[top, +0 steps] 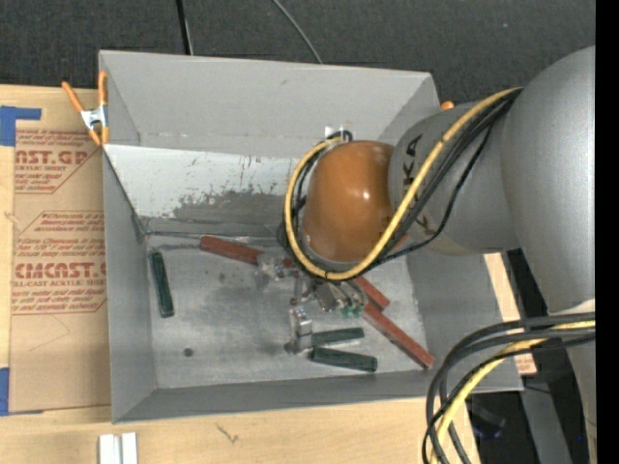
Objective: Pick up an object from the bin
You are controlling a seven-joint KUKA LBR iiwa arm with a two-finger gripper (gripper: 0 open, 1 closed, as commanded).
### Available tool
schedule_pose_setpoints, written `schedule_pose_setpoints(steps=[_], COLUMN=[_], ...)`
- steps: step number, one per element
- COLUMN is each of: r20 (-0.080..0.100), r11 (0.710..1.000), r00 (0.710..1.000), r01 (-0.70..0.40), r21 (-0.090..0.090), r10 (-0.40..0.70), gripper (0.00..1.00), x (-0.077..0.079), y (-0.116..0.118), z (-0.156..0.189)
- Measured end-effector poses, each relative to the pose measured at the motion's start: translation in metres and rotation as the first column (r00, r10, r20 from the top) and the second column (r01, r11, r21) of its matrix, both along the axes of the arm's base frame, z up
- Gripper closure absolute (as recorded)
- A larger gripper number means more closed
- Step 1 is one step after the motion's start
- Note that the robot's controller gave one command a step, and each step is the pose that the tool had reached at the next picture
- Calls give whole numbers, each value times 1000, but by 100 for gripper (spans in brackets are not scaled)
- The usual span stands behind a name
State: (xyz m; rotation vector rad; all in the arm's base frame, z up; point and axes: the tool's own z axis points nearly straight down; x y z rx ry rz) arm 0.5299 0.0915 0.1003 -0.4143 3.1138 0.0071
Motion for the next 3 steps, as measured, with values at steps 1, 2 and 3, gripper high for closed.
schedule_pose_setpoints(steps=[1,2,3], r20=[0,0,1], r11=[988,975,972], r00=[989,975,972], r01=[-151,-221,-235], r21=[-5,-4,-4], r10=[151,221,235], gripper=[0,0,100], x=[-9,-19,-47], y=[-47,-59,-92], z=[-18,-15,-30])
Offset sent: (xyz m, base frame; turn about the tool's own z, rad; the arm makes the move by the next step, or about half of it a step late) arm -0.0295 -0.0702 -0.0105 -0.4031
